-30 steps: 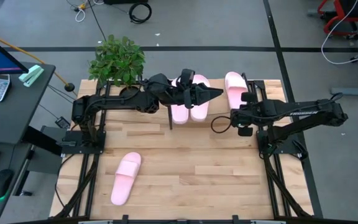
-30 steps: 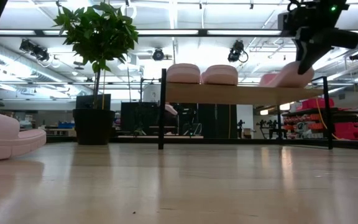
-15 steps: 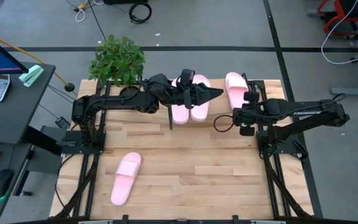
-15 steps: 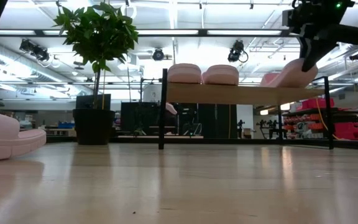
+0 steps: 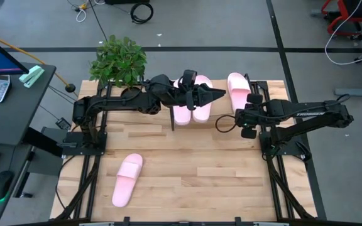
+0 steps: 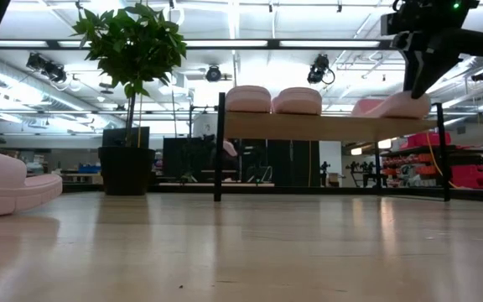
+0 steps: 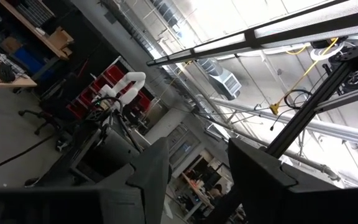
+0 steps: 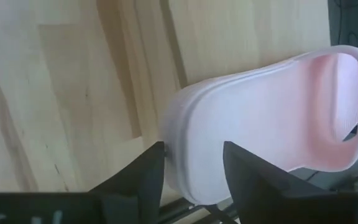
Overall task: Pick and place slides into the shelf
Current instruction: Put the right pink slide on the shelf, then put the pink slide on the shelf
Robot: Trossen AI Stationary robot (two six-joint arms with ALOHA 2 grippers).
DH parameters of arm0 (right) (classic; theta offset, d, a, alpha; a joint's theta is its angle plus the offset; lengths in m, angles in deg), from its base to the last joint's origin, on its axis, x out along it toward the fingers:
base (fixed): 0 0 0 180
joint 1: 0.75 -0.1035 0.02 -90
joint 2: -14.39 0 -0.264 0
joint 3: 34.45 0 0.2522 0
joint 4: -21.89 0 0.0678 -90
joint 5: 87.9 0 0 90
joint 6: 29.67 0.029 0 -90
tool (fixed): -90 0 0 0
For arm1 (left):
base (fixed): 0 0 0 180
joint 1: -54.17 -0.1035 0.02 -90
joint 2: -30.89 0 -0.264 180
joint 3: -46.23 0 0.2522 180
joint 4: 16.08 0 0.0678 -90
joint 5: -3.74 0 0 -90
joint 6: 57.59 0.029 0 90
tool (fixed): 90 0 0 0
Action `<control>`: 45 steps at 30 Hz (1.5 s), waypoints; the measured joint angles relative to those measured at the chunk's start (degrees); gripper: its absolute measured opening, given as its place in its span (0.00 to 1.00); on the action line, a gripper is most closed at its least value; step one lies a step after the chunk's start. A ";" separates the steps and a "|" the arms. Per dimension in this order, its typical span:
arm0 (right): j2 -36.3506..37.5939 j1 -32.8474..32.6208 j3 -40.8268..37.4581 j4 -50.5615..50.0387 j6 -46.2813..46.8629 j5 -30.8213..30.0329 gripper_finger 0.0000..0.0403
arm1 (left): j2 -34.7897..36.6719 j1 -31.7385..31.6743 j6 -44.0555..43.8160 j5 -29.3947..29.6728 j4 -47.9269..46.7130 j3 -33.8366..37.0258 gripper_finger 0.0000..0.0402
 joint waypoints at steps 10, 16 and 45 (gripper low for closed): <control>0.05 -0.01 3.21 -4.60 -0.28 -3.18 0.49 | 0.00 -0.02 1.15 0.25 -1.02 -0.07 0.43; 0.09 -0.05 16.44 -8.23 4.10 -2.26 0.49 | -0.04 -0.06 1.57 0.66 -2.97 -0.09 0.43; 0.68 -0.03 23.77 -12.32 8.45 2.24 0.48 | -0.04 7.59 30.33 -13.31 -78.49 -0.04 0.43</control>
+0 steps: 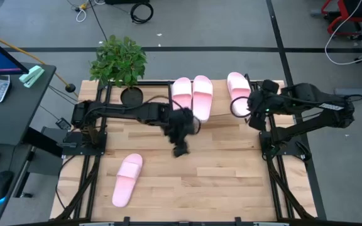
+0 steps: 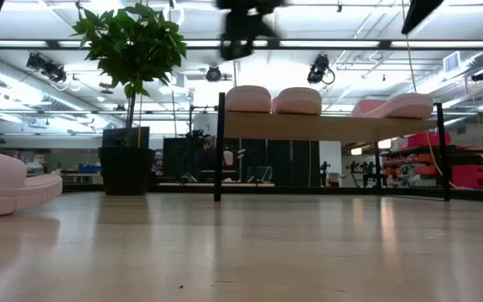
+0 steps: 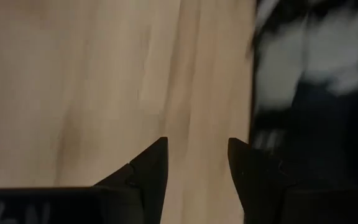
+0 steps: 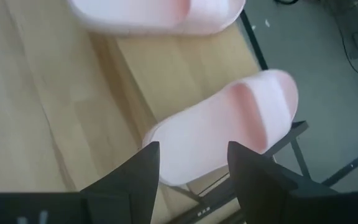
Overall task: Pick and place slides into the shelf
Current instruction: Put the pink slide on the shelf
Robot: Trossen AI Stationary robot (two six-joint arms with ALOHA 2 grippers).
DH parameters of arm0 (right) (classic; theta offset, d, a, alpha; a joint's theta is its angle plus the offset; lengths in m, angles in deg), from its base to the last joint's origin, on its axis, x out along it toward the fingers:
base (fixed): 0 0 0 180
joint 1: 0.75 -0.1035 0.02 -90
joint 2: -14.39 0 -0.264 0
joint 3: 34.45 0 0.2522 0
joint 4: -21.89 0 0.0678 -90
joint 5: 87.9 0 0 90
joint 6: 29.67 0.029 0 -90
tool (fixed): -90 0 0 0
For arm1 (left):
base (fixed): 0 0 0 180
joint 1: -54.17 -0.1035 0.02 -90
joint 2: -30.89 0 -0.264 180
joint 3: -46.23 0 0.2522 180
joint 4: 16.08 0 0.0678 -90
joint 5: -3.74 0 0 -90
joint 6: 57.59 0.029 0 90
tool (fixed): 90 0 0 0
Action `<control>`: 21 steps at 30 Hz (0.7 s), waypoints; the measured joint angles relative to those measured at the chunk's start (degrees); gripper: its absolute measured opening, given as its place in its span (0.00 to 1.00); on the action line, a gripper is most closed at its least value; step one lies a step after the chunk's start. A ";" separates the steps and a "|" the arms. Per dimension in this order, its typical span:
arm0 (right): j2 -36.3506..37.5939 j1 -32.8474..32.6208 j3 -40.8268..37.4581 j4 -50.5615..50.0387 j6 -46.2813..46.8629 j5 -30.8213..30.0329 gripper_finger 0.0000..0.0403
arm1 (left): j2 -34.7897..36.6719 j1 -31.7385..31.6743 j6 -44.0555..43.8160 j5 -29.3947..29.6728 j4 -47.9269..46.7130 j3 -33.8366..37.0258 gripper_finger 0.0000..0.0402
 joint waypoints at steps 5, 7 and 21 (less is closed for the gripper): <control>0.00 0.00 -4.61 0.05 0.15 0.34 0.48 | 0.00 2.54 8.93 1.09 -20.77 0.00 0.43; 0.01 -0.02 -5.98 0.79 0.72 0.97 0.48 | 0.00 3.34 11.78 3.73 -26.90 0.02 0.43; 0.00 -0.07 -8.80 7.91 4.06 5.07 0.48 | 0.02 5.22 17.76 9.13 -30.31 16.87 0.43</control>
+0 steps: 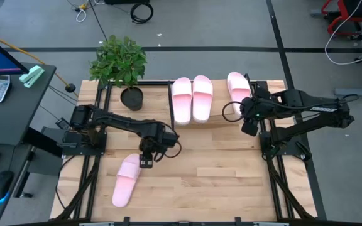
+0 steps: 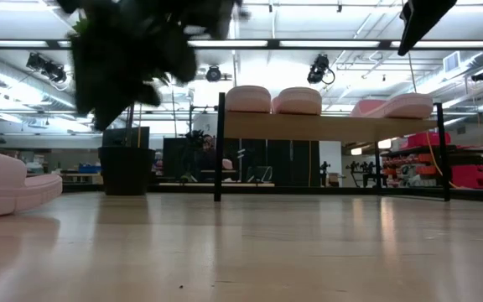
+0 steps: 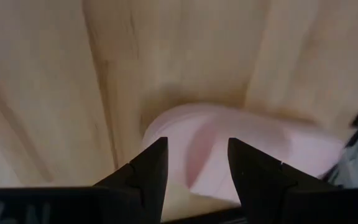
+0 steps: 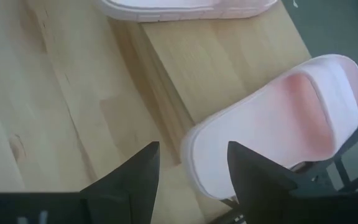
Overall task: Pick and place slides into the shelf
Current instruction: Put the pink slide on the shelf
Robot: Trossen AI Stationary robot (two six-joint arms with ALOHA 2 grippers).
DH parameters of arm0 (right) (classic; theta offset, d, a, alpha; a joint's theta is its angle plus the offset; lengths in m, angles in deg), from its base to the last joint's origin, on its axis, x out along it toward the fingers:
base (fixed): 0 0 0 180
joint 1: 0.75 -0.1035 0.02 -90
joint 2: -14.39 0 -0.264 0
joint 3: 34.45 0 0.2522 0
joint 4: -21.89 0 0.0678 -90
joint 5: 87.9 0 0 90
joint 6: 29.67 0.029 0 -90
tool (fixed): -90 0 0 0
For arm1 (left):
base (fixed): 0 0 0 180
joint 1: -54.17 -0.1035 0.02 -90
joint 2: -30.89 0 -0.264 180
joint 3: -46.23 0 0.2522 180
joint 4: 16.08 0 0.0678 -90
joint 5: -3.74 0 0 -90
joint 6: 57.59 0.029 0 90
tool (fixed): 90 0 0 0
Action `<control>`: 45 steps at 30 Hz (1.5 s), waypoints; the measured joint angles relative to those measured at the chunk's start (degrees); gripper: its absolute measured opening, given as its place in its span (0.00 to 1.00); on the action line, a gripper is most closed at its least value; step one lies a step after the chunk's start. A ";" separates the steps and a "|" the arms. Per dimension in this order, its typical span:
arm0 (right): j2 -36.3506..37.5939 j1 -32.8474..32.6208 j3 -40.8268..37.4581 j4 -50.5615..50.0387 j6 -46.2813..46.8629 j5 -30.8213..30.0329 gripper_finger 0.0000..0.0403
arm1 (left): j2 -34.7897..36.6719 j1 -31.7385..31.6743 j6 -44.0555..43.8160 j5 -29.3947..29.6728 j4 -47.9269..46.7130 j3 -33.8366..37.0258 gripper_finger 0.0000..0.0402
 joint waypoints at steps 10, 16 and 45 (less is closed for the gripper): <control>0.00 0.00 0.00 0.58 2.32 1.51 0.48 | 10.49 -2.43 -2.28 -3.85 14.07 17.88 0.43; 0.00 0.00 0.00 3.29 2.36 1.53 0.48 | 18.54 -8.05 1.00 -4.75 15.85 22.14 0.43; -6.45 -4.52 0.07 12.05 8.56 4.66 0.48 | 19.39 -17.00 13.97 -15.56 26.41 33.75 0.43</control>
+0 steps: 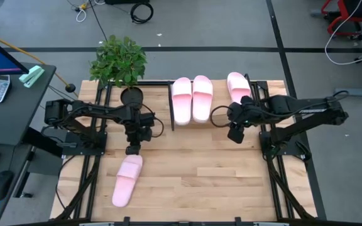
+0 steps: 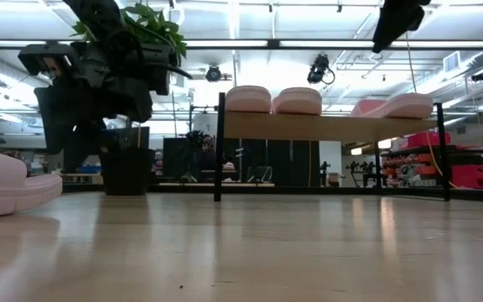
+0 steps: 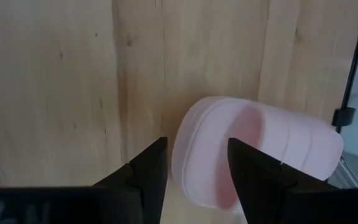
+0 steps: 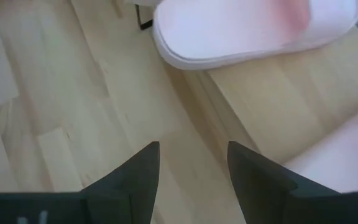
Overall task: Pick and place slides into the shelf
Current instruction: Put the pink slide on the shelf
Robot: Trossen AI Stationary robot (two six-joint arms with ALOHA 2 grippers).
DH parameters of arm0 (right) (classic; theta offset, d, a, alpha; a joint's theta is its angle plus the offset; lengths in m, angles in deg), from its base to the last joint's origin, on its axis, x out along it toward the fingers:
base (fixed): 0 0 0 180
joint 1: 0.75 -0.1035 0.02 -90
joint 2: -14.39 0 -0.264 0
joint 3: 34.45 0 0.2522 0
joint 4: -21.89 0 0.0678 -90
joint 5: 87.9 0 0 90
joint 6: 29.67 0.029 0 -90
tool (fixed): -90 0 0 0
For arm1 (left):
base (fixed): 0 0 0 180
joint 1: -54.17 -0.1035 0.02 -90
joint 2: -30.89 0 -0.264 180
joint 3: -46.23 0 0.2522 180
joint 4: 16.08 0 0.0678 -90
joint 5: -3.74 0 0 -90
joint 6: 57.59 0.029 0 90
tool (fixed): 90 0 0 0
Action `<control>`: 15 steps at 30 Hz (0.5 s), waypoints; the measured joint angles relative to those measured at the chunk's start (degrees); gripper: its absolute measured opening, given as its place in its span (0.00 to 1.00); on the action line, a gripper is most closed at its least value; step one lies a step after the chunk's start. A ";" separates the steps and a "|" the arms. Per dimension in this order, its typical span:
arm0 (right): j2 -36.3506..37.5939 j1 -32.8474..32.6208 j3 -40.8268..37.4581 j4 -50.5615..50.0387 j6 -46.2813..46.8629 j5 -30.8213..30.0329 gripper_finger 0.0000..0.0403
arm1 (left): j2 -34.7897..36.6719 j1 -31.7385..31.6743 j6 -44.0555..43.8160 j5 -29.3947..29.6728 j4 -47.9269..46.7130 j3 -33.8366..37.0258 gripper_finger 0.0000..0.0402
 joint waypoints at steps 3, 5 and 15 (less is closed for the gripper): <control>-1.02 -0.42 0.00 1.05 0.16 0.06 0.48 | 0.00 0.00 0.86 -0.01 1.42 0.00 0.43; -1.49 -0.81 0.00 1.65 0.84 0.04 0.48 | 0.00 0.00 0.69 0.00 2.09 0.00 0.43; -2.91 -3.13 0.00 2.04 3.03 0.07 0.48 | -0.02 0.00 0.81 0.04 3.07 0.00 0.55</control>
